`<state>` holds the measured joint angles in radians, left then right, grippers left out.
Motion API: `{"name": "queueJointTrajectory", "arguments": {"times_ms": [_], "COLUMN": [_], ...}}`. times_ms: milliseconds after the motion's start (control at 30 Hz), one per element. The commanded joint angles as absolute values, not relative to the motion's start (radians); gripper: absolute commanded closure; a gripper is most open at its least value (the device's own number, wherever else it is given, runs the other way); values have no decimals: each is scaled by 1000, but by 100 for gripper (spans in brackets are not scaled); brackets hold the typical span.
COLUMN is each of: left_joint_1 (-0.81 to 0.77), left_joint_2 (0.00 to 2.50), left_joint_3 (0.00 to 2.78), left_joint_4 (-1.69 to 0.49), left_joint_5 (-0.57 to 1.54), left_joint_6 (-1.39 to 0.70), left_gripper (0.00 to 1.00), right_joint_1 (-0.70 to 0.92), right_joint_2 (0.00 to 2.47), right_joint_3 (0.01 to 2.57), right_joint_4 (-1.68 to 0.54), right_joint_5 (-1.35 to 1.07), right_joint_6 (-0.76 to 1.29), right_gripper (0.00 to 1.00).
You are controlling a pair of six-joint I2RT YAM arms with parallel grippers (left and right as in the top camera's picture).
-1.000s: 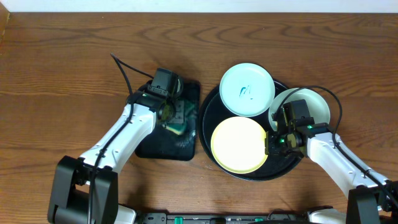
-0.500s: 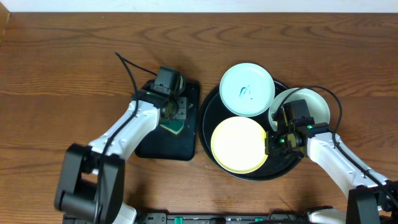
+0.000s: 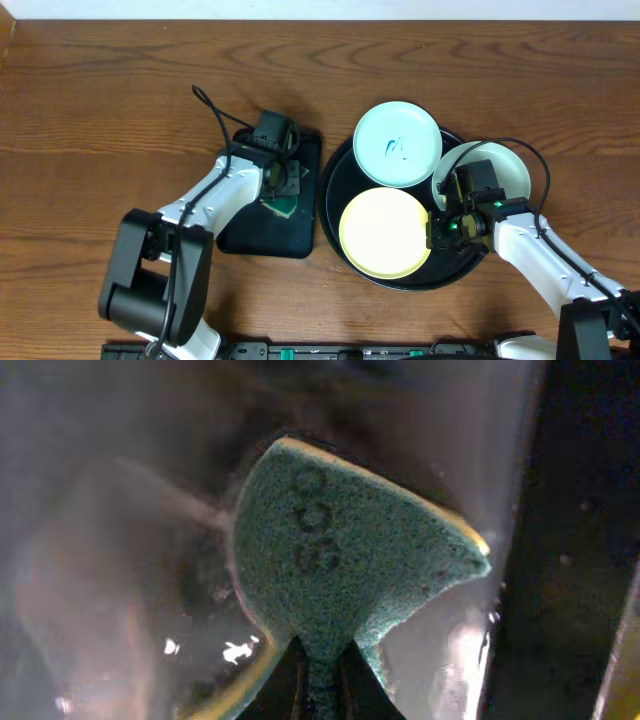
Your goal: Clean dirty plates on tray and stack at the side
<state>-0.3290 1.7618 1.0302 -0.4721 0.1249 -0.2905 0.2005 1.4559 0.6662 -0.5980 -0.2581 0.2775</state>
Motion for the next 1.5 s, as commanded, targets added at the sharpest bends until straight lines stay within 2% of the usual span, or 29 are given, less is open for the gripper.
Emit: {"name": "queueJointTrajectory", "arguments": {"times_ms": [0, 33, 67, 100, 133, 200, 667, 900, 967, 1000, 1067, 1100, 1400, 1467], "left_joint_1": [-331, -331, -331, -331, -331, -331, -334, -360, -371, -372, -372, -372, -372, -372], "left_joint_2": [1665, 1647, 1631, 1625, 1625, 1636, 1672, 1773, 1799, 1811, 1812, 1812, 1812, 1812], "left_joint_3": [1027, 1027, 1027, 1027, 1027, 1027, 1019, 1018, 1018, 1018, 1018, 1018, 1018, 1018], "left_joint_4": [-492, -492, -493, -495, -498, -516, -492, -465, -462, -467, -477, -482, -587, -589], "left_joint_5": [131, 131, 131, 131, 131, 131, 131, 131, 125, 120, 111, 103, 60, 60], "left_joint_6": [-381, -380, -380, -380, -380, -380, -379, -373, -360, -360, -360, -360, -360, -361], "left_gripper": [93, 90, 83, 67, 59, 50, 54, 56, 64, 74, 88, 92, 93, 90], "right_joint_1": [218, 218, 218, 218, 218, 218, 218, 218, 218, 218, 218, 218, 218, 218], "right_joint_2": [1458, 1458, 1458, 1458, 1458, 1458, 1458, 1458, 1458, 1458, 1458, 1458, 1444, 1425], "right_joint_3": [662, 662, 662, 662, 662, 662, 662, 662, 662, 662, 662, 662, 675, 685], "right_joint_4": [-605, -605, -604, -604, -603, -603, -601, -595, -595, -595, -595, -595, -597, -602], "right_joint_5": [-240, -240, -240, -240, -240, -240, -240, -240, -240, -240, -240, -240, -245, -245], "right_joint_6": [276, 276, 276, 276, 276, 276, 276, 276, 276, 276, 276, 276, 245, 232], "right_gripper": [99, 99, 99, 99, 99, 99, 99, 99, 99, 99, 99, 99, 99, 99]}}
